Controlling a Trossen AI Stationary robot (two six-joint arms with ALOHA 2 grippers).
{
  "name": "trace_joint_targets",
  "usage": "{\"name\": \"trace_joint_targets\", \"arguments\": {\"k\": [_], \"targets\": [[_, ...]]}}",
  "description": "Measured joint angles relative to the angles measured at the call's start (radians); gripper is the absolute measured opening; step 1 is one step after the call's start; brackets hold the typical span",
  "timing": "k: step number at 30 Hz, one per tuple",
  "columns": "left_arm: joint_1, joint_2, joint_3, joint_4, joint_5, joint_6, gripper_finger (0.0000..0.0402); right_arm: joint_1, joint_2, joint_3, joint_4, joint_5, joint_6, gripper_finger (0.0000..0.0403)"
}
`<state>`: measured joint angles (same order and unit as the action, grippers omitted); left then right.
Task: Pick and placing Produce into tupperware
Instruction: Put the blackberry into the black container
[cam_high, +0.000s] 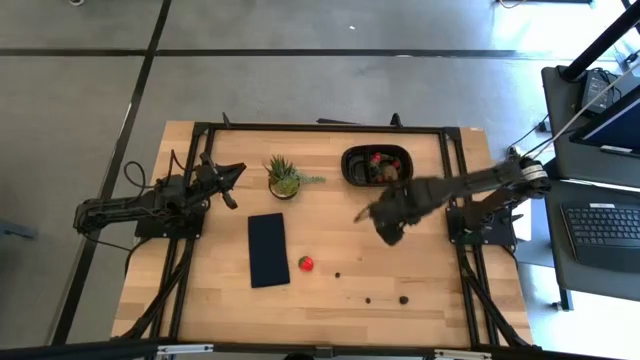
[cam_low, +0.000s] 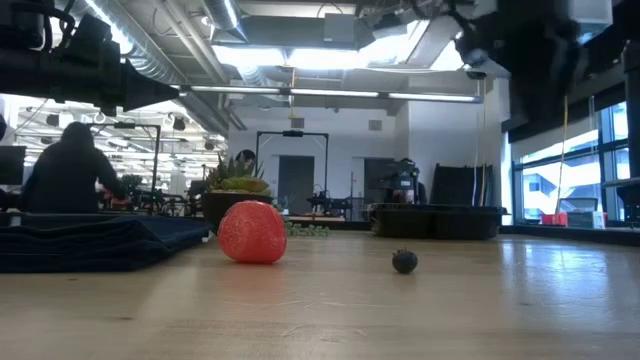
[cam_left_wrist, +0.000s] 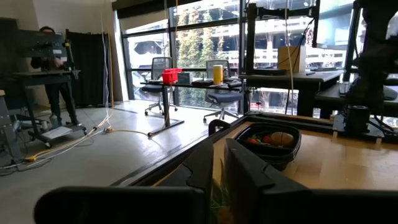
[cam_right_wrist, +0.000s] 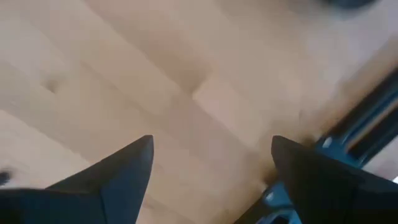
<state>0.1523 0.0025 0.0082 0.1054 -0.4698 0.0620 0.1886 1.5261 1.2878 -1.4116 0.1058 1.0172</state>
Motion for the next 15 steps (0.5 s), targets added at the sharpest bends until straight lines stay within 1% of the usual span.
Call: {"name": "trace_joint_targets", "arguments": {"k": [3,7,12,15], "targets": [[0.0,0.0,0.0,0.0,0.0,0.0,0.0041,0.098,0.001,-0.077,0.034,-0.008,0.095,0.0327],[0.0,0.0,0.0,0.0,0.0,0.0,0.0048,0.213,0.002,-0.167,0.154,-0.016,0.216,0.0327],[0.0,0.0,0.0,0.0,0.0,-0.001,0.0055,0.306,0.002,-0.248,0.298,-0.021,0.258,0.0327],[0.0,0.0,0.0,0.0,0.0,0.0,0.0059,0.334,0.002,-0.287,0.396,-0.028,0.29,0.0327]]}}
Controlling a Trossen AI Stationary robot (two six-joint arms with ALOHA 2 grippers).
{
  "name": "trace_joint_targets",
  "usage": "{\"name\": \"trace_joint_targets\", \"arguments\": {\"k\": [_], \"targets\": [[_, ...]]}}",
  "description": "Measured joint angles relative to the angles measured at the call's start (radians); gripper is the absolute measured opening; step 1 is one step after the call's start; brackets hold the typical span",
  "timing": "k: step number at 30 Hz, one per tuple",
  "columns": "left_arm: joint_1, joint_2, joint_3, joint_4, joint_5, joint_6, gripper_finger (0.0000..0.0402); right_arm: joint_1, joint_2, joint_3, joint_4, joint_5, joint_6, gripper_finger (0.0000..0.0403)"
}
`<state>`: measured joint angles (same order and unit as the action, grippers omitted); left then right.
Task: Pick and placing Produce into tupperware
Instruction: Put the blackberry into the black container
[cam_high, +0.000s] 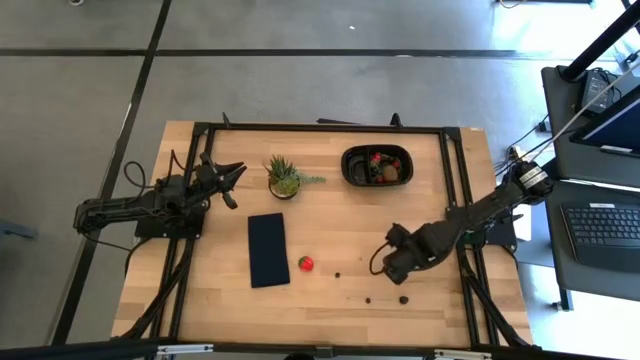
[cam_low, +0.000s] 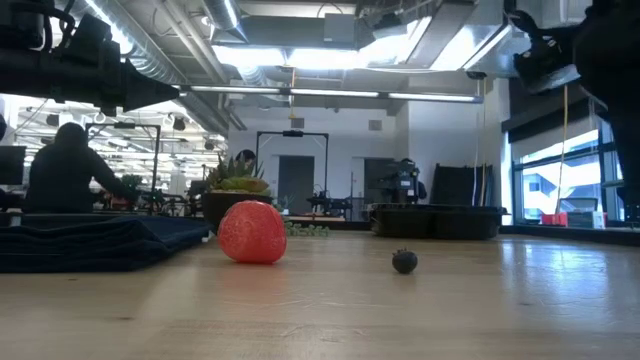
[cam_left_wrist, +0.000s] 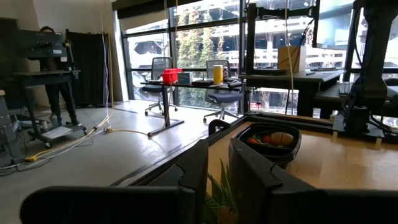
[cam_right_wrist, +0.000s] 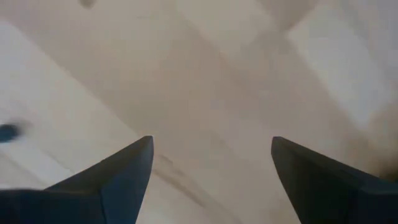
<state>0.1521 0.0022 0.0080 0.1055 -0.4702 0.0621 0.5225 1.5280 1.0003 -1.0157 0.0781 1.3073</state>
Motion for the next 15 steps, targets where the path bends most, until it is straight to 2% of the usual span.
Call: {"name": "trace_joint_targets", "arguments": {"k": [7,15], "targets": [[0.0,0.0,0.0,0.0,-0.001,0.0,0.0066,0.013,0.0,-0.033,0.173,-0.129,0.028,0.0326],[0.0,0.0,0.0,0.003,-0.001,0.0,0.006,0.091,0.056,-0.033,0.244,-0.22,0.028,0.0326]]}}
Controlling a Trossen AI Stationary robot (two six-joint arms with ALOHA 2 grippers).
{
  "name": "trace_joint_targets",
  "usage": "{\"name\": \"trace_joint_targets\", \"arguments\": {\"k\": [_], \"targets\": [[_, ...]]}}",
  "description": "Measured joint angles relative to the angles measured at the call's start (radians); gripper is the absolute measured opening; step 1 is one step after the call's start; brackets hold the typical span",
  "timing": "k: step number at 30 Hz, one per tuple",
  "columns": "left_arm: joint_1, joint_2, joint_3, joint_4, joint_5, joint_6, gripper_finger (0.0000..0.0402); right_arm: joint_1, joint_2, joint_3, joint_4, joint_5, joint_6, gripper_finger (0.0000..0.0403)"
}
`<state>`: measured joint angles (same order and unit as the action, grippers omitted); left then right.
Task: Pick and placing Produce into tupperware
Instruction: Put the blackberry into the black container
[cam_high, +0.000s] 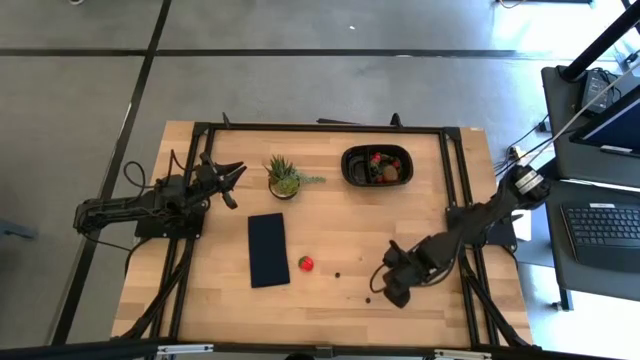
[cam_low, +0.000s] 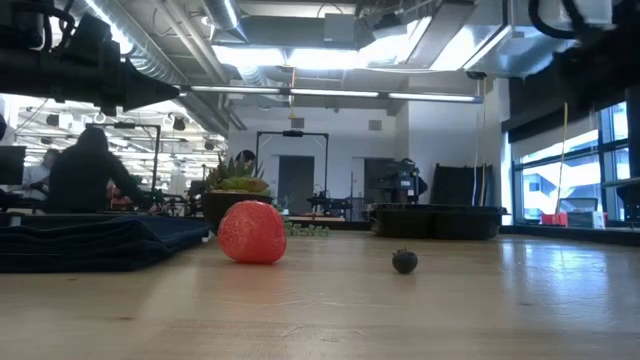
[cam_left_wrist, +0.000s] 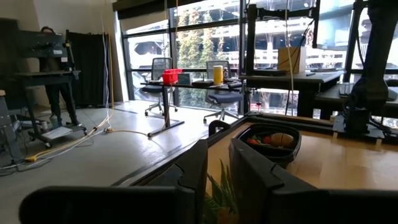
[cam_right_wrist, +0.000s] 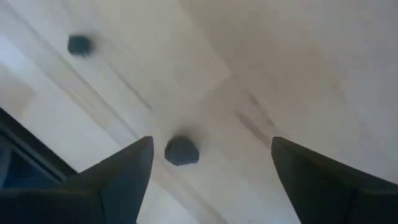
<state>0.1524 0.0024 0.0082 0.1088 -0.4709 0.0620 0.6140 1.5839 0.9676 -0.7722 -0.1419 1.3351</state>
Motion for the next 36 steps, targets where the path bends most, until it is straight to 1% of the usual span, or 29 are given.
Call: {"name": "trace_joint_targets", "arguments": {"k": [3,7,15,19,29,32,36], "targets": [[0.0,0.0,0.0,0.007,0.0,-0.001,0.0053,0.036,0.033,0.0,0.018,-0.007,-0.03,0.0326],[0.0,0.0,0.0,0.007,0.0,-0.002,0.0044,0.058,0.067,0.0,0.048,-0.02,-0.032,0.0326],[0.0,0.0,0.0,0.005,0.0,-0.032,0.0028,0.059,0.127,0.0,0.117,-0.065,-0.037,0.0326],[0.0,0.0,0.0,0.005,0.0,-0.033,0.0021,0.059,0.156,0.0,0.119,-0.088,-0.038,0.0326],[0.0,0.0,0.0,0.004,0.0,-0.033,0.0008,0.057,0.183,0.005,0.113,-0.093,-0.034,0.0326],[0.0,0.0,0.0,0.004,0.0,-0.033,0.0005,0.057,0.184,0.005,0.108,-0.092,-0.034,0.0319],[0.0,0.0,0.0,0.004,0.0,-0.033,0.0002,0.057,0.185,0.004,0.096,-0.089,-0.034,0.0288]]}}
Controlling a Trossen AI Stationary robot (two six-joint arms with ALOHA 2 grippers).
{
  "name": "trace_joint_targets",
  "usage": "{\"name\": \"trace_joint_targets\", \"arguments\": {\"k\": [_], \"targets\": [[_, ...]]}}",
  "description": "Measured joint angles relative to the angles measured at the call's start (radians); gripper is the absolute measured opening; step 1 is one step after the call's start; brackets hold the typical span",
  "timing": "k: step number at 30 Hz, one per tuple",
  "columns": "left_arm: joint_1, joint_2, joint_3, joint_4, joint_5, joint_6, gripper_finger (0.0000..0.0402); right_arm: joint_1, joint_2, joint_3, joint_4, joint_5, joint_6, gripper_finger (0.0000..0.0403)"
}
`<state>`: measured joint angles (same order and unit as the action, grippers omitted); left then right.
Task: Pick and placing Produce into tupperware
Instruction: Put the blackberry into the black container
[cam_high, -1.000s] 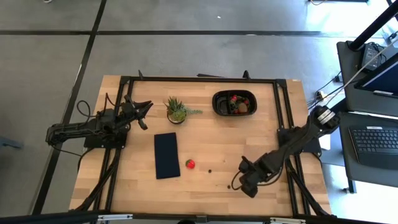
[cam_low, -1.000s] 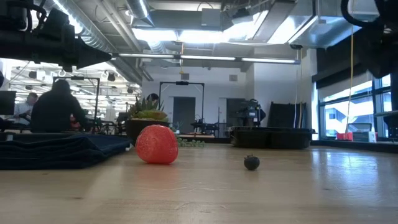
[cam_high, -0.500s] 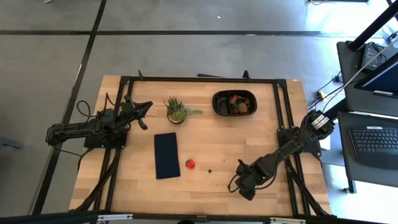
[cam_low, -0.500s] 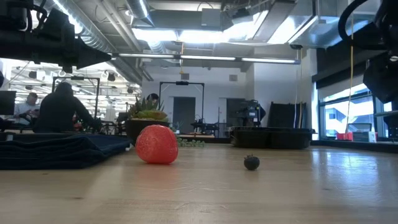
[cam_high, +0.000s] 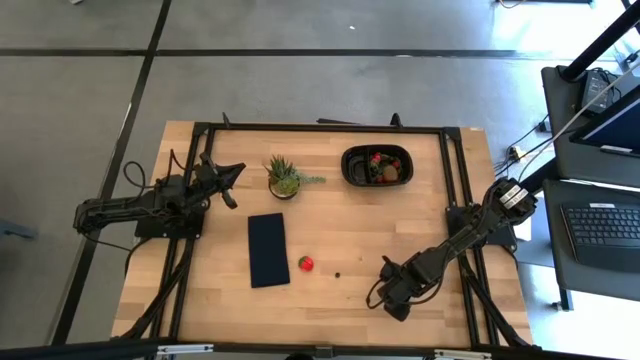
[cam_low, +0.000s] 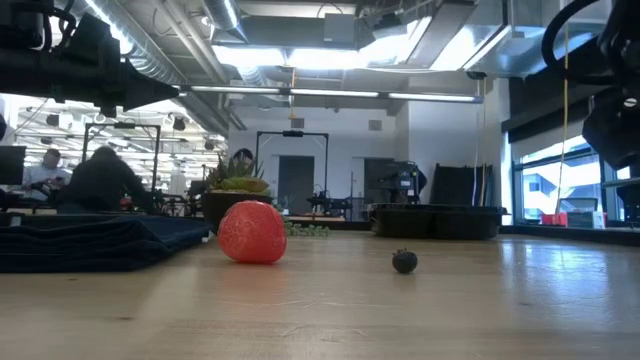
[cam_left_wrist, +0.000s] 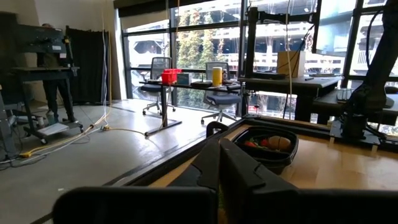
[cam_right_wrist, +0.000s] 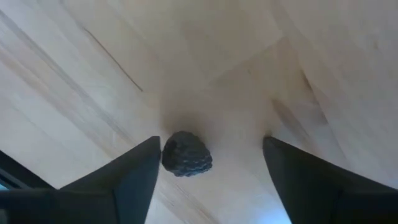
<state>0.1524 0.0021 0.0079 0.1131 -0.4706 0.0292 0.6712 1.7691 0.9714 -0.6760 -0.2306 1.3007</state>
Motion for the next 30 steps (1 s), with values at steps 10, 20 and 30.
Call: {"name": "trace_joint_targets", "arguments": {"k": [10,20,30], "targets": [[0.0,0.0,0.0,0.0,0.0,0.0,0.0012,0.0,0.001,-0.003,-0.019,0.011,0.0,0.0191],[0.0,0.0,0.0,0.0,0.0,0.0,0.0036,-0.002,0.002,-0.003,-0.037,0.012,0.022,0.0114],[0.0,0.0,0.0,0.0,0.0,0.0,0.0051,-0.126,-0.027,-0.007,-0.032,0.022,-0.053,0.0118]]}}
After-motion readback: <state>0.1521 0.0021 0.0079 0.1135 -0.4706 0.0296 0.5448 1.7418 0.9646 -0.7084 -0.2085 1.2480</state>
